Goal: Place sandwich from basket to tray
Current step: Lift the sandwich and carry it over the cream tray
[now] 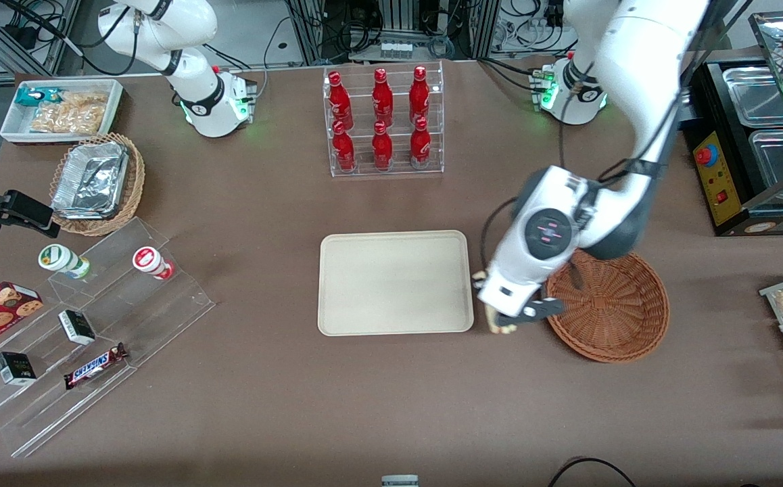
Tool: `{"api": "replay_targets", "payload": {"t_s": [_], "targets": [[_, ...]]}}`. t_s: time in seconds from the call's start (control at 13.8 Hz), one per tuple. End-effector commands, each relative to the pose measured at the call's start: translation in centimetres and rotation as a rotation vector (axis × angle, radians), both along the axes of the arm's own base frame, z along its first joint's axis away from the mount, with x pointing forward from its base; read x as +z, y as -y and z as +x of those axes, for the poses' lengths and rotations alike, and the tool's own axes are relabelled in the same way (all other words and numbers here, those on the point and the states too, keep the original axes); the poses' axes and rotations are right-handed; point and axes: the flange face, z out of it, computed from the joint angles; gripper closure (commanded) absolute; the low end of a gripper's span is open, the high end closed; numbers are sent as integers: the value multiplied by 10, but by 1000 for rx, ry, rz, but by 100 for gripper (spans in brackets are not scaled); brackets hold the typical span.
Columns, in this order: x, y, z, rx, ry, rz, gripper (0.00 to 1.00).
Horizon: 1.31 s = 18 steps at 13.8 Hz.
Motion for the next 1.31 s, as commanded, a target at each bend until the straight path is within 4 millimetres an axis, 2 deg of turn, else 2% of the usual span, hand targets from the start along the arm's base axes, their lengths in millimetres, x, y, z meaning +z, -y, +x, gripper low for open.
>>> {"api": "replay_targets", "payload": {"t_s": [0.0, 0.15, 0.36, 0.51, 0.65, 0.94, 1.02, 1.23], "targets": [[-24, 62, -11, -80, -22, -1, 88], [-34, 96, -19, -84, -20, -9, 88], [-48, 127, -27, -87, -28, -11, 88], [-56, 141, -27, -83, -45, -3, 87], [-67, 156, -36, -89, -56, 10, 87], [-82, 170, -40, -43, -53, 10, 81], [-83, 170, -40, -43, -55, 11, 77], [-86, 170, -40, -43, -55, 11, 37]]}}
